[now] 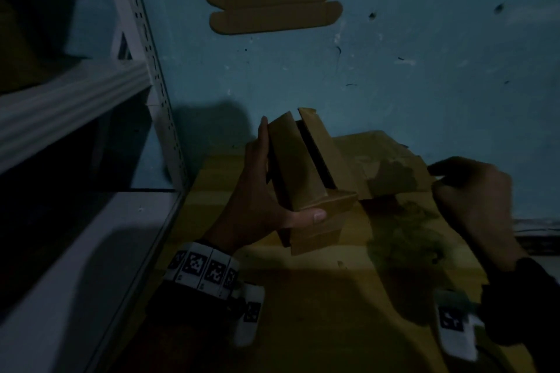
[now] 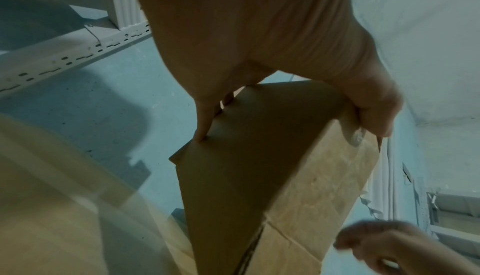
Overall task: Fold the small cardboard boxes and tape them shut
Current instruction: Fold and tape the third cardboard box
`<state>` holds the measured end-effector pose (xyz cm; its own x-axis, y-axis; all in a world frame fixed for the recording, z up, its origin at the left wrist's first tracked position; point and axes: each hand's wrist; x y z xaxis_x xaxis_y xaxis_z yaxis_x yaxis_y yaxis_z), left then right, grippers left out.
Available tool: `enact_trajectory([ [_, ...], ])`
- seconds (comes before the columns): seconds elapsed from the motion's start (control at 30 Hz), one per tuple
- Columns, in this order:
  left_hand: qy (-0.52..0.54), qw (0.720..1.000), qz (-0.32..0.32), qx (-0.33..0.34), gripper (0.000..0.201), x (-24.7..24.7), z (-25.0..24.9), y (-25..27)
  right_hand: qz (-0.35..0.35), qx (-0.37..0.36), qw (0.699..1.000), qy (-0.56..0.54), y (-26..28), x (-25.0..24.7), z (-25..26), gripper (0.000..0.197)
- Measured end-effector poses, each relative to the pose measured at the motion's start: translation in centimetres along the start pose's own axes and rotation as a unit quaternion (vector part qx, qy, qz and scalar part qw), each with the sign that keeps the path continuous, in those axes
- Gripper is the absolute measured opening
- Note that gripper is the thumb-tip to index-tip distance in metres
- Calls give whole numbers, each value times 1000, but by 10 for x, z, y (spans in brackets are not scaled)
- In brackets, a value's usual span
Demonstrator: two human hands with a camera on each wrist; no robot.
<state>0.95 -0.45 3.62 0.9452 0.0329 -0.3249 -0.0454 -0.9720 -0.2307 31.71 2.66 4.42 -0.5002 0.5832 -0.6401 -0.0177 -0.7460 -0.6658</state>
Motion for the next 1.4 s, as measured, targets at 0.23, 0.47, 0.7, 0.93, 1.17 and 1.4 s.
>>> enact_trajectory([
  [0.23,117,990,59,-46,134,4,-3,-2,236,8,886,-399,8,-4,51,90],
  [0.47,163,969,102,-155,113,9,-1,-5,348,16,835,-426,24,14,71,102],
  [0.7,-61,996,-41,57,98,5,-11,-4,332,53,831,-443,25,7,69,93],
  [0.93,-207,949,-98,216,72,5,-44,0,296,58,849,-434,24,11,71,99],
  [1.17,-211,948,-113,212,56,9,-39,-3,260,77,852,-448,22,20,65,102],
  [1.4,-129,966,-139,175,49,15,-27,-5,241,94,858,-443,24,30,68,95],
])
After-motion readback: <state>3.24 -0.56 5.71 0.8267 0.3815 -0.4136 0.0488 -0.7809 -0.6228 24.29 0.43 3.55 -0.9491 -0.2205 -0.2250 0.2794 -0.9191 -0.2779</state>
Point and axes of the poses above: each hand's wrist, its own y-axis away from the middle knuckle, its own x-axis out of the palm, z = x × y, and after that the axes turned 14 degrees about -x, right-handed
